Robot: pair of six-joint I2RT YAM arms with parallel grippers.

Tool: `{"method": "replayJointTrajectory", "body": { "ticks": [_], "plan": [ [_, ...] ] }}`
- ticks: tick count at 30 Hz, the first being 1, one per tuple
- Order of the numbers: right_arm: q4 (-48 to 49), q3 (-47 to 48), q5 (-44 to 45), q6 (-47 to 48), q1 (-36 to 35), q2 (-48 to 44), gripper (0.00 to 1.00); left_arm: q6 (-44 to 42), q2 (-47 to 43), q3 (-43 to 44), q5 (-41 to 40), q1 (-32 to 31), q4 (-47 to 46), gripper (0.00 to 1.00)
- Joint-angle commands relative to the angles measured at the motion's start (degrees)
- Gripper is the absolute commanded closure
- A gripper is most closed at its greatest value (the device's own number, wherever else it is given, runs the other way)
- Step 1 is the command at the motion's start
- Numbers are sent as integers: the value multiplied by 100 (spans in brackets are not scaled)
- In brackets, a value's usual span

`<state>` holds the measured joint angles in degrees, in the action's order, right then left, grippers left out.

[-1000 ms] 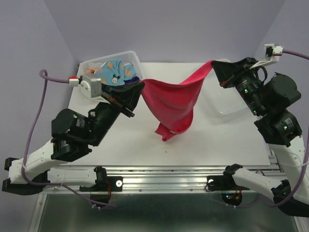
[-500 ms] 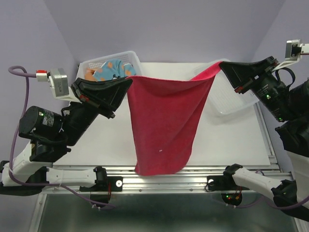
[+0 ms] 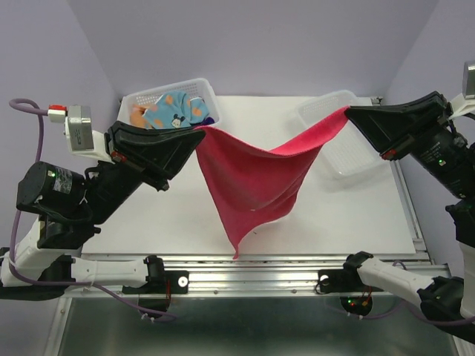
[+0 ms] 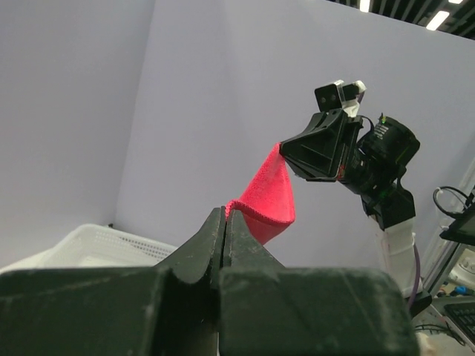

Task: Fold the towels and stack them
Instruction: Flatten out the crumpled towel

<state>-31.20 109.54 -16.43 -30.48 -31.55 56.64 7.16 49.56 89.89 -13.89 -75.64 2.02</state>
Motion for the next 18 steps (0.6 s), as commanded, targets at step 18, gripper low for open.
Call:
{"method": "replayJointTrajectory", "body": {
  "ticks": [18],
  "plan": [
    [87,148,139,-82,-9,-136,99,32,45,250,-7,-13,-131,100]
  ]
}}
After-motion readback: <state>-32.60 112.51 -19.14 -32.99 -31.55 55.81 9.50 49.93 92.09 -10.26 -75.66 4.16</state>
